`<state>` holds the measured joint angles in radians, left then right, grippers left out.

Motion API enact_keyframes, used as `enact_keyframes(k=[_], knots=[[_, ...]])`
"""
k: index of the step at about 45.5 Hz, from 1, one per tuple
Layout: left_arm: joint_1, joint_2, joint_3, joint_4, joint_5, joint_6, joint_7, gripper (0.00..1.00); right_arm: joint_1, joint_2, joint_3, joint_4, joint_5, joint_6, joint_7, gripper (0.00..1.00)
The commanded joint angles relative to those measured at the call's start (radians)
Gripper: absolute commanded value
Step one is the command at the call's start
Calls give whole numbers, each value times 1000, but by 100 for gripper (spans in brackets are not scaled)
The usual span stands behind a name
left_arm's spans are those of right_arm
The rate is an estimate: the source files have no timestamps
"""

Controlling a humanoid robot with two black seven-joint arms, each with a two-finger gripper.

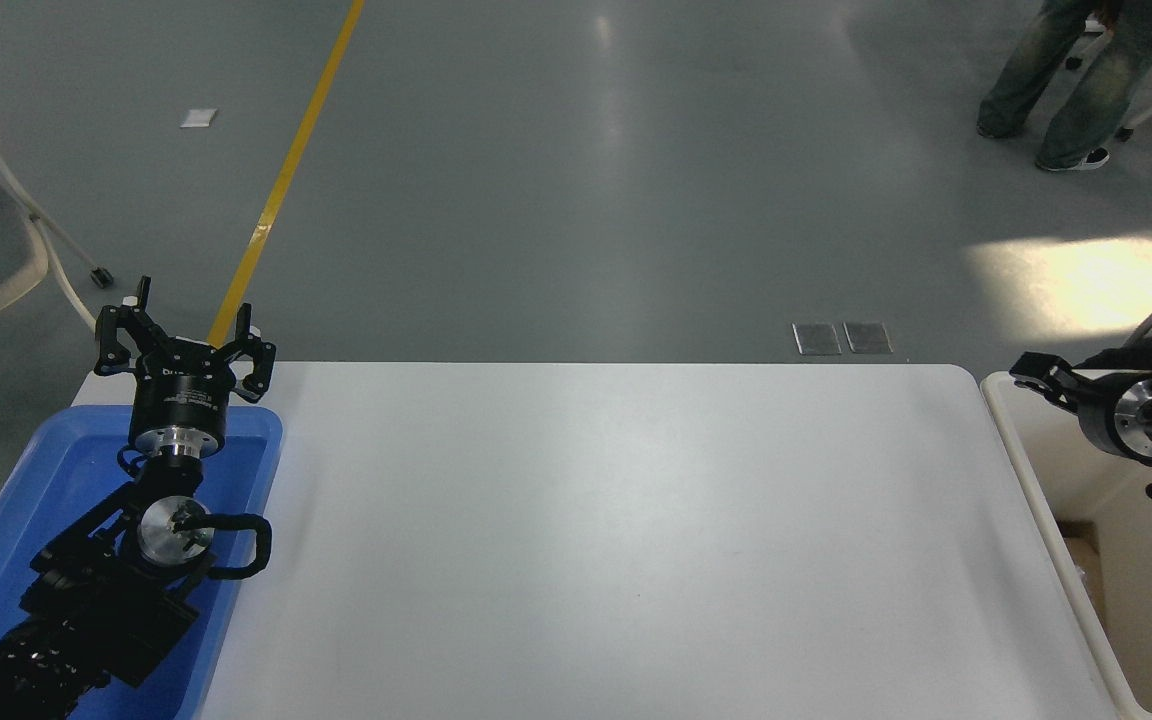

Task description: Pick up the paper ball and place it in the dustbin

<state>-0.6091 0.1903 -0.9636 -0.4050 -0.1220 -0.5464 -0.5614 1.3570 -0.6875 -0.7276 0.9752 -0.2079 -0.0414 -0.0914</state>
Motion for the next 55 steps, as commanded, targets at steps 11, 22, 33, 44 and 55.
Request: enact_keyframes(k=[11,22,33,44,55], knots=[[0,0,0,0,1,0,0,99,395,52,-282,269,4,219,-2,100],[0,1,0,0,-1,0,0,99,697,198,-454,462,1,405,-1,100],[2,0,0,0,-1,0,0,99,915,407,-454,582,73,630,6,100],[2,0,0,0,-1,0,0,99,1011,575,-429,609,355,804,10,100],[2,0,0,0,-1,0,0,99,1027,605,-429,608,392,801,12,100]])
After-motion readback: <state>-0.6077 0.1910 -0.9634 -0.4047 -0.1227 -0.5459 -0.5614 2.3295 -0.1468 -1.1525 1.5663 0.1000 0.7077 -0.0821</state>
